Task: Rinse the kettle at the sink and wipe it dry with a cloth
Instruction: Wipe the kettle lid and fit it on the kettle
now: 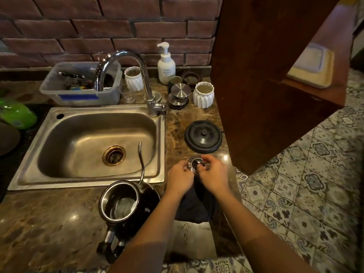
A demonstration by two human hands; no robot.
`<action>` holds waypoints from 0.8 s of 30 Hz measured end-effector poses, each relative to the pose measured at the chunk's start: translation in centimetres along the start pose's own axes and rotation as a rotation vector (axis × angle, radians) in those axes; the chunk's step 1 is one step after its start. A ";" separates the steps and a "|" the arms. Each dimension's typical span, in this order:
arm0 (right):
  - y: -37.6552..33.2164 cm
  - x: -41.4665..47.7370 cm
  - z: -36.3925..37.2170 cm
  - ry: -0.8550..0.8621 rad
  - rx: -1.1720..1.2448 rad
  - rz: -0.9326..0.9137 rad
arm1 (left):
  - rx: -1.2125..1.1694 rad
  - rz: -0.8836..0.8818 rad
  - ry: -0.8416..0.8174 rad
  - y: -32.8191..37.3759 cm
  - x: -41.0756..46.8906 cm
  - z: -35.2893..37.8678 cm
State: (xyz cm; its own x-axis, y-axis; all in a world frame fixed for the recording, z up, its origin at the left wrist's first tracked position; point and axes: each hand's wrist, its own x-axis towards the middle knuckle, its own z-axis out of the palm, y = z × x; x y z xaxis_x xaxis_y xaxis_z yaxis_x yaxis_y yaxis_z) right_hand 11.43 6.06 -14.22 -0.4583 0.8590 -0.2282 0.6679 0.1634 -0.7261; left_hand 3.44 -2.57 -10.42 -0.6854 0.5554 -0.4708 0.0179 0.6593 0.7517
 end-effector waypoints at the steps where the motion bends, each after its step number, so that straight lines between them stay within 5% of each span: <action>1: 0.2 0.4 0.2 -0.005 -0.030 -0.002 | 0.013 -0.008 -0.008 0.0 0.4 0.3; 8: 1.2 1.5 1.2 -0.010 -0.071 0.025 | 0.010 -0.084 -0.036 -0.5 1.9 1.6; 24: -2.4 -0.4 -2.6 0.140 0.056 -0.099 | -0.522 -0.110 0.030 1.7 0.1 -0.4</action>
State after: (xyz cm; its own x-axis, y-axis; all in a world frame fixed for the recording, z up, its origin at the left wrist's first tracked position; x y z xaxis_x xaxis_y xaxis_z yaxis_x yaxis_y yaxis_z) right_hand 11.52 6.61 -10.66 -0.4314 0.8998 -0.0646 0.5884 0.2264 -0.7762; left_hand 3.10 -1.62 -9.04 -0.6837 0.4772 -0.5521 -0.4146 0.3686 0.8320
